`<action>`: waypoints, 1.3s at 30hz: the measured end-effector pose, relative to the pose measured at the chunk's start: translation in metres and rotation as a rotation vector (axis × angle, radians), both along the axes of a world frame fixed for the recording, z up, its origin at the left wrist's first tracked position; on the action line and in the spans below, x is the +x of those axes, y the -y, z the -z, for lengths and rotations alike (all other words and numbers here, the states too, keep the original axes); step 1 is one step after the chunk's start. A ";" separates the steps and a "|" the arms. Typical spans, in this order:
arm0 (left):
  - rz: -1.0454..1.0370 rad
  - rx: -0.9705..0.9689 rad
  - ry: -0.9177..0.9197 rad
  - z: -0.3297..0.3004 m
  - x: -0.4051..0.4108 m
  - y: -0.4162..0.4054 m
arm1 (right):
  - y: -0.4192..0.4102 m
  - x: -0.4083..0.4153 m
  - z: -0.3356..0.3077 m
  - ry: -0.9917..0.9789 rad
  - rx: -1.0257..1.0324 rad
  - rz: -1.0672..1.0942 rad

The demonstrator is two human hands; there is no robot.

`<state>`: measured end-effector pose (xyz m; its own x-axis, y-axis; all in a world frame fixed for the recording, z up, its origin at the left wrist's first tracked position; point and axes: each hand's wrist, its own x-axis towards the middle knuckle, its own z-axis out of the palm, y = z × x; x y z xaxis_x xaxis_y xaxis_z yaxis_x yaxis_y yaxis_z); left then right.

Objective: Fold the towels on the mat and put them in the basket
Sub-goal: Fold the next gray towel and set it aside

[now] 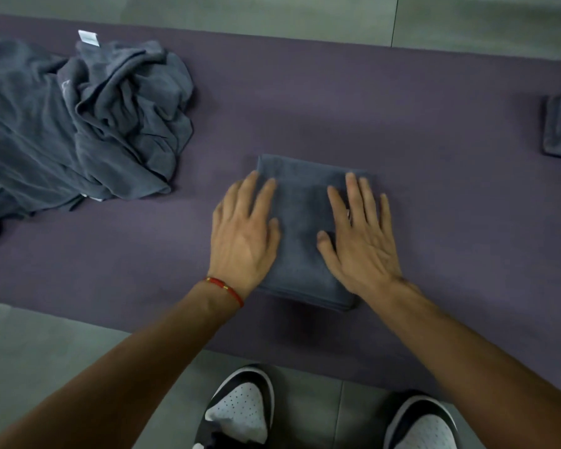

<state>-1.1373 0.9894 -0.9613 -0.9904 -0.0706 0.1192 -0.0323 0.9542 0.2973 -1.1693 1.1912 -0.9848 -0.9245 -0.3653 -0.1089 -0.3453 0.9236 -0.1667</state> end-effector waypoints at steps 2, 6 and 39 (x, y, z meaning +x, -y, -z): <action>0.133 -0.089 0.048 0.005 -0.019 -0.014 | 0.007 -0.016 0.005 -0.002 0.020 0.006; 0.162 -0.182 0.283 0.037 -0.046 -0.015 | 0.010 -0.032 0.028 0.108 0.034 0.064; 0.417 -0.324 0.402 0.011 0.056 -0.103 | -0.007 -0.122 -0.023 0.679 -0.527 0.667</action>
<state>-1.0814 1.0927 -0.9727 -0.8988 0.3054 -0.3143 0.3104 0.9499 0.0352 -1.2909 1.1982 -0.9620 -0.7602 0.0378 -0.6485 0.5130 0.6474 -0.5636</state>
